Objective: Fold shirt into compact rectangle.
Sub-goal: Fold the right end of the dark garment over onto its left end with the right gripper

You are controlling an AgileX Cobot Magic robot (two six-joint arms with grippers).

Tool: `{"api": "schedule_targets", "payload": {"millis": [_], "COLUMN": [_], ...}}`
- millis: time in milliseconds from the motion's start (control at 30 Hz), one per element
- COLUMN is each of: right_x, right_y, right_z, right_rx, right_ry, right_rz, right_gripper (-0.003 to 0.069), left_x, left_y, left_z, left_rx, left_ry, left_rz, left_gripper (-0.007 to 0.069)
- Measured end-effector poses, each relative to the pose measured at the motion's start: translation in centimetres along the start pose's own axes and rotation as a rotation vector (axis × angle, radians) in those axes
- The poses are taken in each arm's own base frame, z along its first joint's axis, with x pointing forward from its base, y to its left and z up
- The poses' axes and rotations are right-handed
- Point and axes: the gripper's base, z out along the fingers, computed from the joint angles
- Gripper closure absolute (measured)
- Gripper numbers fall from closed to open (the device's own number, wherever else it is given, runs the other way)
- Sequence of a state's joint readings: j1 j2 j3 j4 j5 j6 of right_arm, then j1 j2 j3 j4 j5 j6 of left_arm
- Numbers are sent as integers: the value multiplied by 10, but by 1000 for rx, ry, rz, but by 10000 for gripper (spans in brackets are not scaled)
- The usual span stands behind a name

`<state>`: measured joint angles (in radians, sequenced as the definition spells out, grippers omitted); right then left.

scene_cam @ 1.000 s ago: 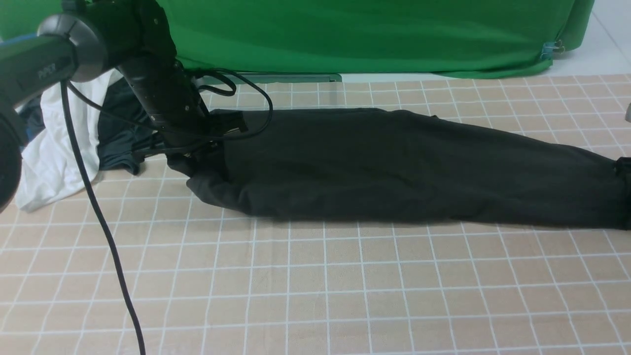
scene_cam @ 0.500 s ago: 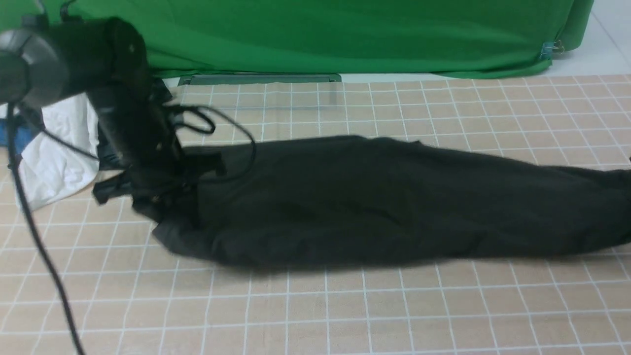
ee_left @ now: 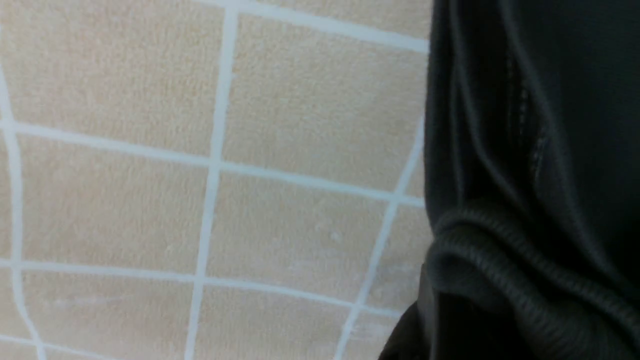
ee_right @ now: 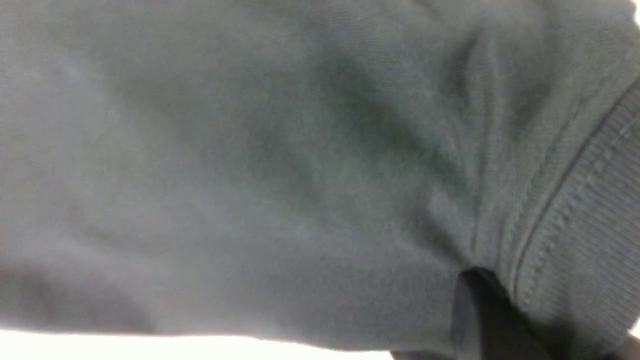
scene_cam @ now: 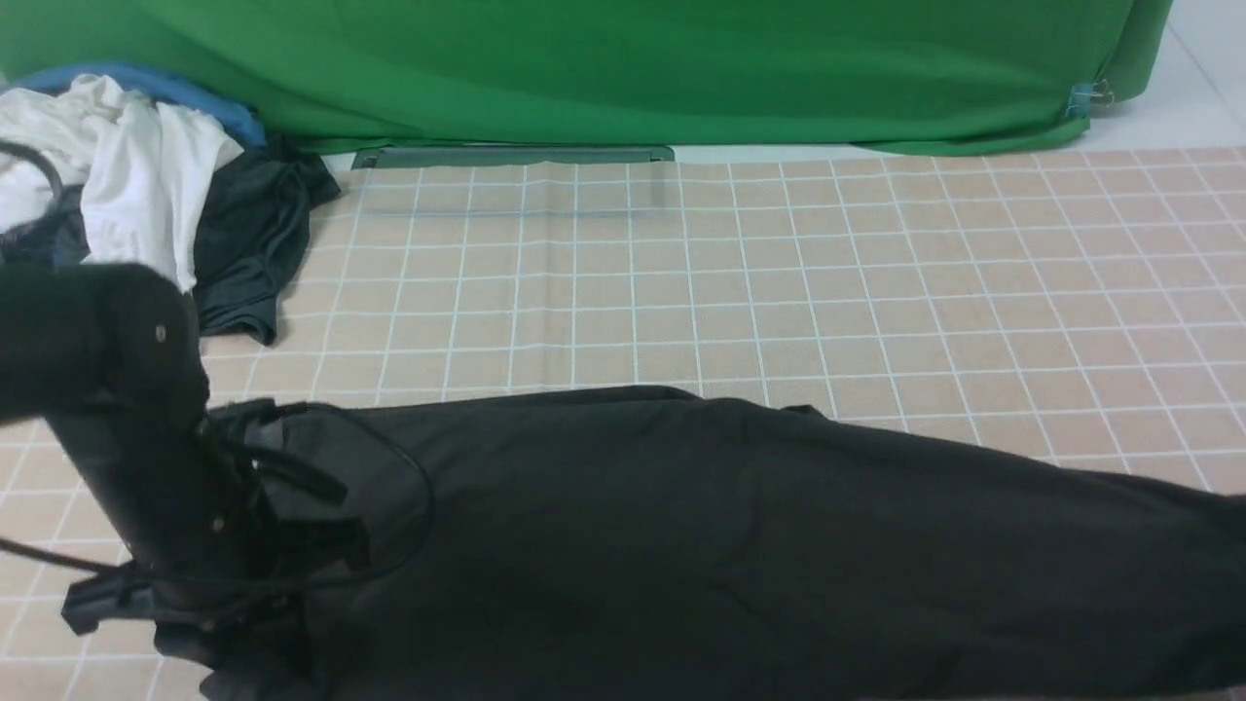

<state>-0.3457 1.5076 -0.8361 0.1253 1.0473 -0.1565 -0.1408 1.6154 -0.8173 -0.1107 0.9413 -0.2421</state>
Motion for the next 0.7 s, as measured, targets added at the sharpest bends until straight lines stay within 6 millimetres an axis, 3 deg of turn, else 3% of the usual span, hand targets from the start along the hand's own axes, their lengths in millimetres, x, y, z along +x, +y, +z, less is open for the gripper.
{"api": "schedule_targets", "payload": {"millis": [700], "right_x": [3], "right_y": [-9], "right_z": [7], "right_rx": [91], "right_ry": [-20], "right_rz": [41], "right_gripper": [606], "left_x": [5], "left_y": [-2], "left_z": [2], "left_rx": [47], "left_ry": [-7], "left_rz": [-30], "left_gripper": [445]}}
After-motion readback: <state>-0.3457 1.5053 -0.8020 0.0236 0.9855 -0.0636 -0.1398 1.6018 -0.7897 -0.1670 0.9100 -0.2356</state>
